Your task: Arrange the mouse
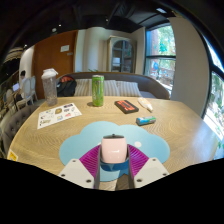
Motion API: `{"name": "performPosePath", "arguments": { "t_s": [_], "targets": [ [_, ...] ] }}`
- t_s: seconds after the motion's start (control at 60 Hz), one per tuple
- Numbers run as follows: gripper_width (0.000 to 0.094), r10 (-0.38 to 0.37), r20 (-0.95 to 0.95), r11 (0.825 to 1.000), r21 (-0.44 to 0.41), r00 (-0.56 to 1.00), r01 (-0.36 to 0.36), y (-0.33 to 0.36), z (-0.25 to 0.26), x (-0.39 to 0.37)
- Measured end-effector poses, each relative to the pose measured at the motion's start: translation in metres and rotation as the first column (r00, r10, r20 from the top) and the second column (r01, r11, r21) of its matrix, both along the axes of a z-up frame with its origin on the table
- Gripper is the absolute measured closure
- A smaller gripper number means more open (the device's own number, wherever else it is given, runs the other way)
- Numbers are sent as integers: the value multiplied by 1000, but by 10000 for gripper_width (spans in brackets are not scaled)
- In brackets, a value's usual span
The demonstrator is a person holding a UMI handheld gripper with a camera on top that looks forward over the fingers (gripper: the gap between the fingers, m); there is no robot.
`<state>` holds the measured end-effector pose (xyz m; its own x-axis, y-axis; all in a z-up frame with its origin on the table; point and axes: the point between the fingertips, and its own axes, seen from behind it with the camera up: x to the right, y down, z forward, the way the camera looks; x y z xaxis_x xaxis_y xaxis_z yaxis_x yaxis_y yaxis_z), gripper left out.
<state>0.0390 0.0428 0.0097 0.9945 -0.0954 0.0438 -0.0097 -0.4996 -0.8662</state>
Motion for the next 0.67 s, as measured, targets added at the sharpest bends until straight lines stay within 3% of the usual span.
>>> {"name": "performPosePath", "arguments": {
  "t_s": [0.183, 0.35, 0.45, 0.667],
  "targets": [
    [530, -6, -94, 998, -68, 996, -1, -4, -18, -1],
    [390, 5, -98, 997, -78, 995, -12, -4, -18, -1],
    [69, 14, -128, 1000, -3, 992, -14, -12, 12, -1],
    [94, 53, -159, 996, 85, 986, -40, -84, 61, -5]
  ]
}}
